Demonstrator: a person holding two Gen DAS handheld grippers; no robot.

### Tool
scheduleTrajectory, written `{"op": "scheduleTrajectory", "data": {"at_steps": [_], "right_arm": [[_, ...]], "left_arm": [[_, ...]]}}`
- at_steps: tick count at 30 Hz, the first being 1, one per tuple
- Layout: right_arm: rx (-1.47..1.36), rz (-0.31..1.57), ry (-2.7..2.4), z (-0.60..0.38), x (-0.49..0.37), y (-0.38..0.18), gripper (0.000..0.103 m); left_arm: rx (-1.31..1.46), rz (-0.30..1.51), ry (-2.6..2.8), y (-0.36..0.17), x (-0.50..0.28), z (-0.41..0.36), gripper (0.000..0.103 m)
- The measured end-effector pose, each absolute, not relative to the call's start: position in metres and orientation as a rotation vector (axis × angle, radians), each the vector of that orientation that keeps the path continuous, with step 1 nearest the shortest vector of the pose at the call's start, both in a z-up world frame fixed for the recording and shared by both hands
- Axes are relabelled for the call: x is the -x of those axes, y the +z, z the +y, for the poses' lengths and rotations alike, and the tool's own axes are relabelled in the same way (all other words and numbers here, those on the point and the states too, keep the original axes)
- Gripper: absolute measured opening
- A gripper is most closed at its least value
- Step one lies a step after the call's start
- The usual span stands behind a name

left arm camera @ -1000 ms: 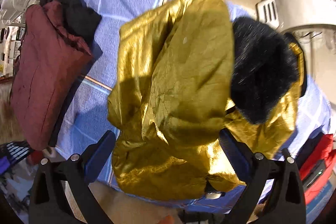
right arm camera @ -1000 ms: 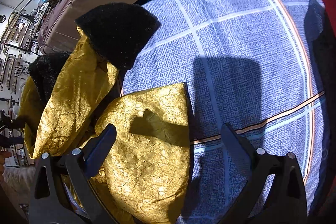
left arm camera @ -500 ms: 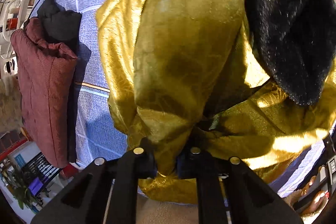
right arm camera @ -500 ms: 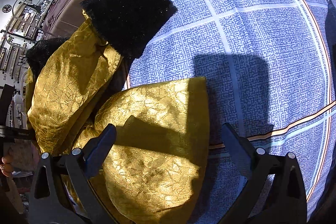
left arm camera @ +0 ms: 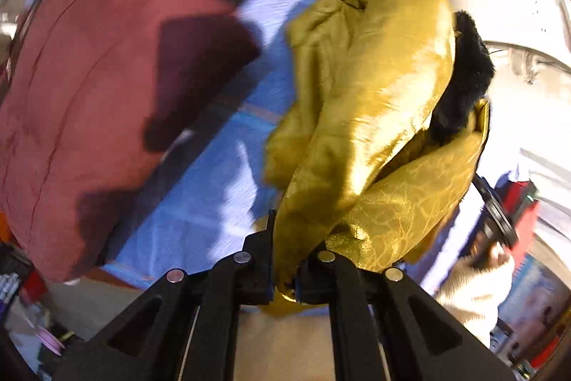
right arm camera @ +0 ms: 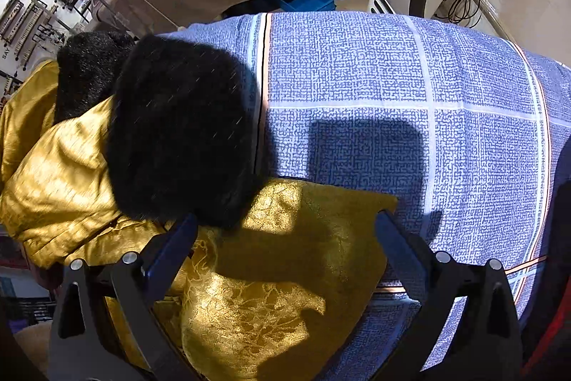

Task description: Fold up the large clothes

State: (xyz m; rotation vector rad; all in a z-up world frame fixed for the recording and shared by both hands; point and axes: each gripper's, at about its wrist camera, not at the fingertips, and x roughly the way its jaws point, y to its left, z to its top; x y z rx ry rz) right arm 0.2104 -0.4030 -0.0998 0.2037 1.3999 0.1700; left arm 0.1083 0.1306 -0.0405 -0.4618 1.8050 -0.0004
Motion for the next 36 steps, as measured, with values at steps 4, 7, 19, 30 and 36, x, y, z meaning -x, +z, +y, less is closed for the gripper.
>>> {"op": "scheduleTrajectory", "data": {"at_steps": [4, 7, 19, 30, 36], "right_arm": [[-0.095, 1.42, 0.194, -0.378, -0.21, -0.104, 0.098], [0.04, 1.423, 0.14, -0.379, -0.199, -0.101, 0.098], [-0.125, 1.526, 0.197, -0.307, -0.272, -0.133, 0.098], [-0.047, 1.436, 0.096, -0.258, -0.273, -0.155, 0.069], [0.15, 1.17, 0.15, -0.259, -0.252, -0.116, 0.098]], "left_arm": [[0.517, 1.821, -0.037, -0.061, -0.067, 0.218, 0.007], [0.445, 1.85, 0.041, -0.091, -0.038, 0.274, 0.008], [0.566, 1.666, 0.066, -0.079, 0.045, 0.312, 0.008], [0.46, 1.649, 0.051, -0.086, 0.045, 0.314, 0.008], [0.35, 1.612, 0.023, -0.084, 0.049, 0.307, 0.008]]}}
